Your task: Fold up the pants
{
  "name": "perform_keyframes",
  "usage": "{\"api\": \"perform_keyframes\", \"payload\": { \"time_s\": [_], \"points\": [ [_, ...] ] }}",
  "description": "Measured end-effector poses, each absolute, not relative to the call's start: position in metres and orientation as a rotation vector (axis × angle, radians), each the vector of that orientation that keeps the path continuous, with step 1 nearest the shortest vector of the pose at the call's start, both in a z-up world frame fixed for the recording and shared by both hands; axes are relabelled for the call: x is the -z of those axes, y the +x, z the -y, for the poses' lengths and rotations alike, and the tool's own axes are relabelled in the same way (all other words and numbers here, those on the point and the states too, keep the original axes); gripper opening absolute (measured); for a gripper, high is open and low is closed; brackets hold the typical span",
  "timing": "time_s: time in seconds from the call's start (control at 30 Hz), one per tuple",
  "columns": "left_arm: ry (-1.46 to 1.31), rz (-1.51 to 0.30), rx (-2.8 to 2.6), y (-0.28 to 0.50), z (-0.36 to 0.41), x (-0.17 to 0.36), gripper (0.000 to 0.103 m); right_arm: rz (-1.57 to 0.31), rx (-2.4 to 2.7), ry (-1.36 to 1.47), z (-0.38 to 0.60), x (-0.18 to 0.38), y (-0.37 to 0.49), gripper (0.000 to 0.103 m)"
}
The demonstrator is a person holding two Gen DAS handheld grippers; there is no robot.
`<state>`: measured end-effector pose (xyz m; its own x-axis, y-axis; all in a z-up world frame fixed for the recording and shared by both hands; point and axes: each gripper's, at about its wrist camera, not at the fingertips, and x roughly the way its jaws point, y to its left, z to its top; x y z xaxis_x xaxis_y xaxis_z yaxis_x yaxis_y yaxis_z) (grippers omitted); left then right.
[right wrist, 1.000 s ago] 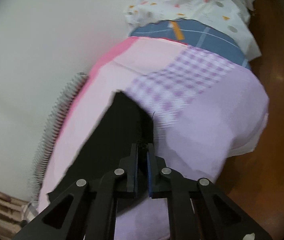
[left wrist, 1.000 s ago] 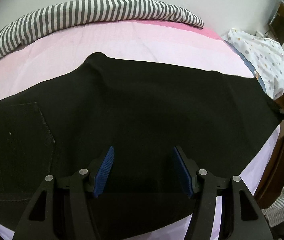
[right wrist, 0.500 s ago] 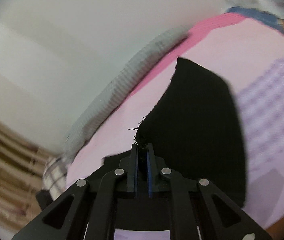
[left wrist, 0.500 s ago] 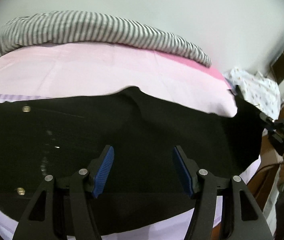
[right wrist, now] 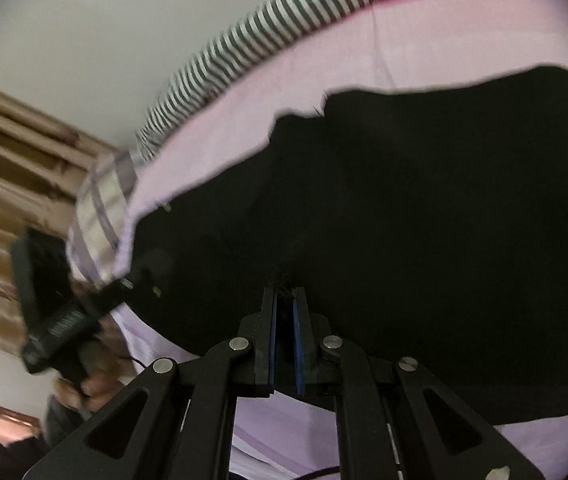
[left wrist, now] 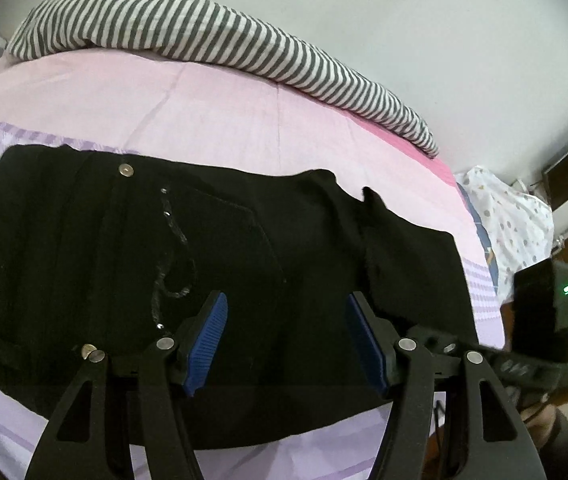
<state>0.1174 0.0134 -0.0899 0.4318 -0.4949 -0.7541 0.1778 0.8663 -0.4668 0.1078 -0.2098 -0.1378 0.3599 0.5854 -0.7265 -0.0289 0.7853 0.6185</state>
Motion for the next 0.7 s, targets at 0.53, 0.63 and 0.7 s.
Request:
{"api": "perform_keyframes", "payload": {
  "time_s": [0.53,0.63,0.7],
  "points": [
    [-0.393,-1.168,0.629,0.122,0.038,0.098,0.062,-0.926,-0.252,0.582,0.283,0.088,0.081,0.044],
    [-0.434,-1.221,0.656,0.126,0.048,0.105,0.062,-0.877,-0.177,0.619,0.312,0.084,0.075,0.044],
    [-0.459,-1.25,0.661,0.128,0.053,0.11,0.062,-0.861,-0.129,0.624,0.326,0.085,0.07,0.044]
  ]
}}
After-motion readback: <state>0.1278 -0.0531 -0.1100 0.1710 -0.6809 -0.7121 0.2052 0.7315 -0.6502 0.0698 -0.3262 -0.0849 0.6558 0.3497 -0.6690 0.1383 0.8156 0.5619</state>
